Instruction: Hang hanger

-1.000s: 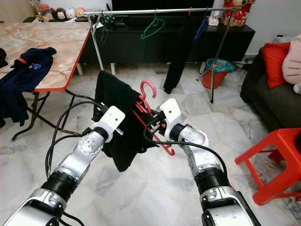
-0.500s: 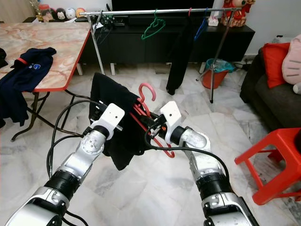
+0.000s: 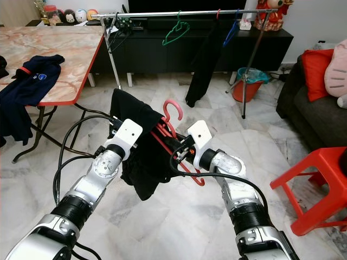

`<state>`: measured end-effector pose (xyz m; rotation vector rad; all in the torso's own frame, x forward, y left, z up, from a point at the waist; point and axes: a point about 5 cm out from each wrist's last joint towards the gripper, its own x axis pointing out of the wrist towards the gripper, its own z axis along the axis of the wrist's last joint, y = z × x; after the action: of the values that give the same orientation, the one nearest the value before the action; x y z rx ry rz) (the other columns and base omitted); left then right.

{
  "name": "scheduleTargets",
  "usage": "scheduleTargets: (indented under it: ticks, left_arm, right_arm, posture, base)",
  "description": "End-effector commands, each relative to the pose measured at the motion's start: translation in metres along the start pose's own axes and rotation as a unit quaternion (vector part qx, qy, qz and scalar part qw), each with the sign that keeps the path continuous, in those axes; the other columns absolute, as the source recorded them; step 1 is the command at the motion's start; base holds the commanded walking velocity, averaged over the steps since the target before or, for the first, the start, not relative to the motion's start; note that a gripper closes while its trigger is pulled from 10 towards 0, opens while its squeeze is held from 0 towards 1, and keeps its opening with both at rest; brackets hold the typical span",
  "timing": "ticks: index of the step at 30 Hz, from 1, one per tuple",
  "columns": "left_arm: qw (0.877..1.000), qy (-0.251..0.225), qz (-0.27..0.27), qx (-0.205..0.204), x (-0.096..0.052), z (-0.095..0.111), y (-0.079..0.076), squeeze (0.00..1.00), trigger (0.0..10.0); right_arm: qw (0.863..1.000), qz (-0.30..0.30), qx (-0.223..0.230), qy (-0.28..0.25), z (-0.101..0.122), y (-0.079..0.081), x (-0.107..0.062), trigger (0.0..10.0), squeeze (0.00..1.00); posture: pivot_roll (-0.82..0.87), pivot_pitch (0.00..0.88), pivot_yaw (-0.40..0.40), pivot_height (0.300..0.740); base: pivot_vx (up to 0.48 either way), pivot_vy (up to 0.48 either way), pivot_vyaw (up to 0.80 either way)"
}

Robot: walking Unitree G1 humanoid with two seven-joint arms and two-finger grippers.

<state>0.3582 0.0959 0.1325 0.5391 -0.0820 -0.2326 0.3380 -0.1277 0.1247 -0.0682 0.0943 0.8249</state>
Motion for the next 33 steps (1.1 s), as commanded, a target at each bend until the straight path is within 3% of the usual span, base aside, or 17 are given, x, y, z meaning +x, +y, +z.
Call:
scheduleTargets:
  ticks: [1,33]
  left_arm:
    - [1.0,-0.008,0.007,0.002,0.003,0.003,0.005,0.0,0.0]
    - [1.0,-0.009,0.009,-0.023,0.002,0.002,0.006,0.0,0.0]
  right_arm:
    - [0.999,0.003,-0.016,-0.028,0.014,-0.001,0.002,0.0,0.0]
    - [1.0,0.006,-0.015,0.006,0.0,-0.002,-0.007,0.0,0.0]
  posture:
    - [0.08,0.0,-0.066,0.74]
    - [0.08,0.0,-0.067,0.74]
  base:
    - [0.0,0.0,0.0]
    - [0.0,0.0,0.0]
